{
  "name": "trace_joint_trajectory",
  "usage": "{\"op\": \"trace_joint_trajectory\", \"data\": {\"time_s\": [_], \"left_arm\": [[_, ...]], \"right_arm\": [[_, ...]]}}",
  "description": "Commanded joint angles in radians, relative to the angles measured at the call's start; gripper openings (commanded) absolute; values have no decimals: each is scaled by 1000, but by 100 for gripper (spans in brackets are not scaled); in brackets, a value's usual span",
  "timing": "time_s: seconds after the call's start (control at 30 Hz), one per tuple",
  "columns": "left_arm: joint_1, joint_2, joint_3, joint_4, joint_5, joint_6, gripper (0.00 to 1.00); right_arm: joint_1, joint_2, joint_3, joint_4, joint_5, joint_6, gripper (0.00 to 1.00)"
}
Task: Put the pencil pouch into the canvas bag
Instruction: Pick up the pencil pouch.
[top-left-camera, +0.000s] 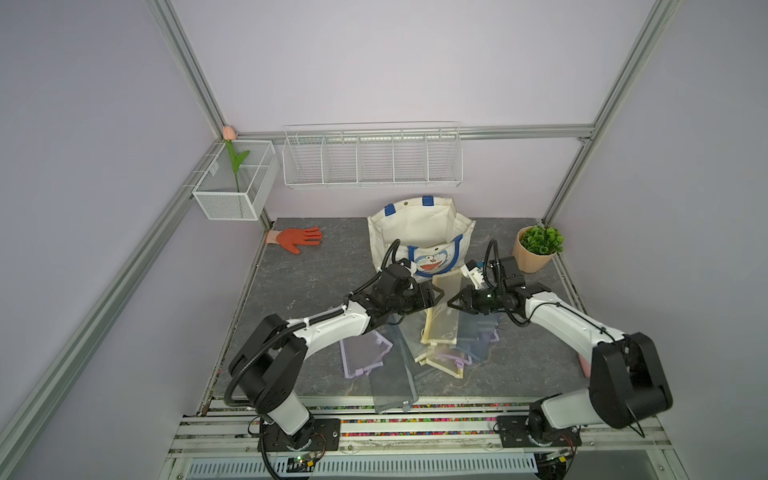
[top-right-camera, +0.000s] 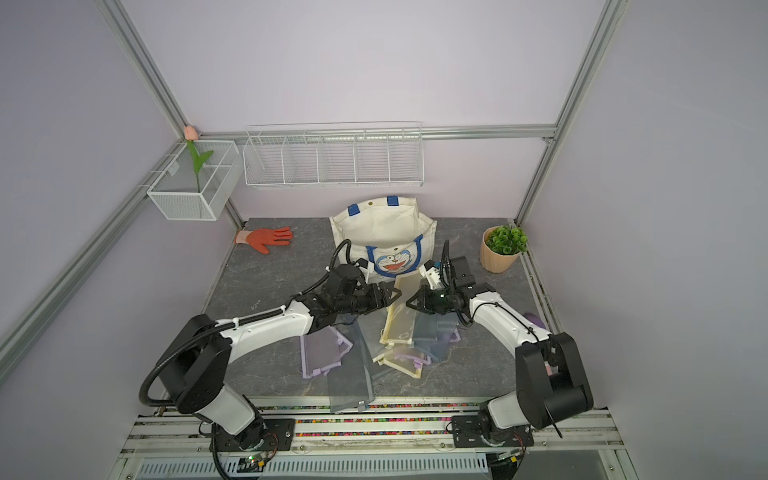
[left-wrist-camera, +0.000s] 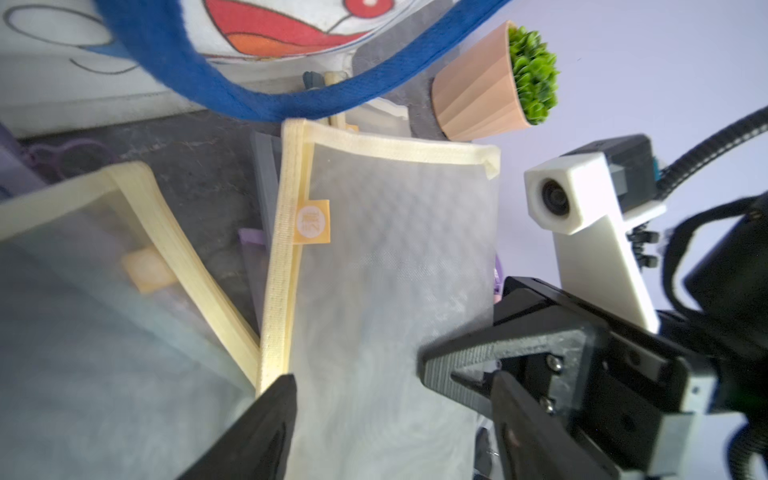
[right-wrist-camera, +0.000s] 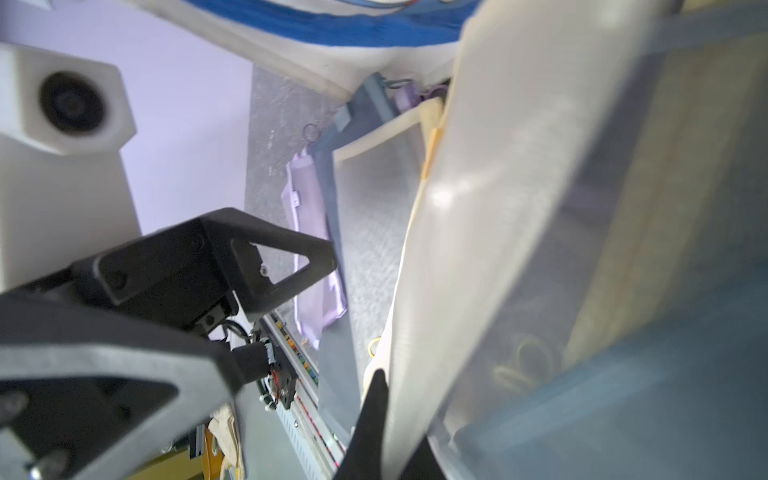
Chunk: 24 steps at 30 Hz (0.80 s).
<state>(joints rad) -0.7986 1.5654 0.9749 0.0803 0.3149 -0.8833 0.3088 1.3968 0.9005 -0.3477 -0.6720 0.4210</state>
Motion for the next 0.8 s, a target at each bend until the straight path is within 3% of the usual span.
{"op": "trace_joint_trajectory", "data": {"time_s": [0.0,0.27,0.53,0.63,0.7,0.77], "left_arm": [[32,-121,-43,-52,52,20,82],[97,-404,-71,-173,153,170,100],[78,-407,-75,3,200,147,97],[38,-340,-3,14,190,177,91],[32,-305,19,52,187,165,75],[32,-298,16,104,175,149,47]], "right_arm": [[4,-120,-54,-102,-73,-97,7],[21,-386,-93,17,-235,-58,7],[51,-339,23,297,-337,124,7],[64,-283,44,376,-337,165,7],[67,-257,48,441,-342,199,7],[68,-238,67,448,-340,203,7]]}}
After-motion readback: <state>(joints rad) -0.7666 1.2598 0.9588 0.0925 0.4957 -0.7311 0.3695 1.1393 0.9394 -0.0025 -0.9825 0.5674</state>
